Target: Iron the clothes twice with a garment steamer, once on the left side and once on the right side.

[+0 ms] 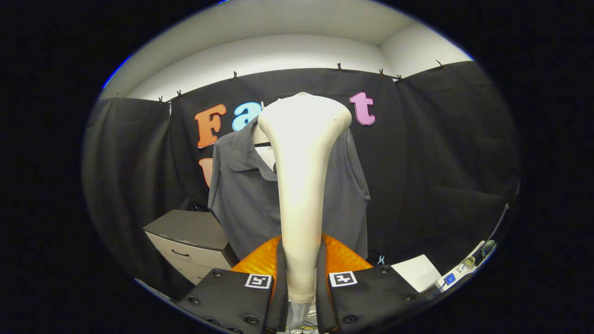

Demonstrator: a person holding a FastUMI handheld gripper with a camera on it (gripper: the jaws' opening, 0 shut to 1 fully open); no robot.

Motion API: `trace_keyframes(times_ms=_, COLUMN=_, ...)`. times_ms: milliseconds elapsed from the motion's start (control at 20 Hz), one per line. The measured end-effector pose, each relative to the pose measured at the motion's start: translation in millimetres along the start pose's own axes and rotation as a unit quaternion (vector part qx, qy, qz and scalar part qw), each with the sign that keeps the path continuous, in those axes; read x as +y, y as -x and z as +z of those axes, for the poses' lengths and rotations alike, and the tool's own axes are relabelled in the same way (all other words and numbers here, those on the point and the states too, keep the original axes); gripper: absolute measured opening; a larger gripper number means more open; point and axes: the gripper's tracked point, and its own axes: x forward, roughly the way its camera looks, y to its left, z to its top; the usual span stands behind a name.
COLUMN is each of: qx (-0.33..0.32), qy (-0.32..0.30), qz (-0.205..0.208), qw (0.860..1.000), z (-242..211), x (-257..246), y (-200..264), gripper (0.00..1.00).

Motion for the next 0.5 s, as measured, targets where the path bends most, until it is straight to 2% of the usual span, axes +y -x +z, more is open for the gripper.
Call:
trace_keyframes(times_ms=300, qx=-0.013, qy=0.021, qz=0.015, qw=1.000, z=3.8, x=12.5, y=19.8, gripper=0.31)
trace_keyframes(times_ms=500, qx=-0.016, qy=0.014, qz=0.006, qw=1.000, z=2.2, x=0.2, y=21.6, gripper=0.31)
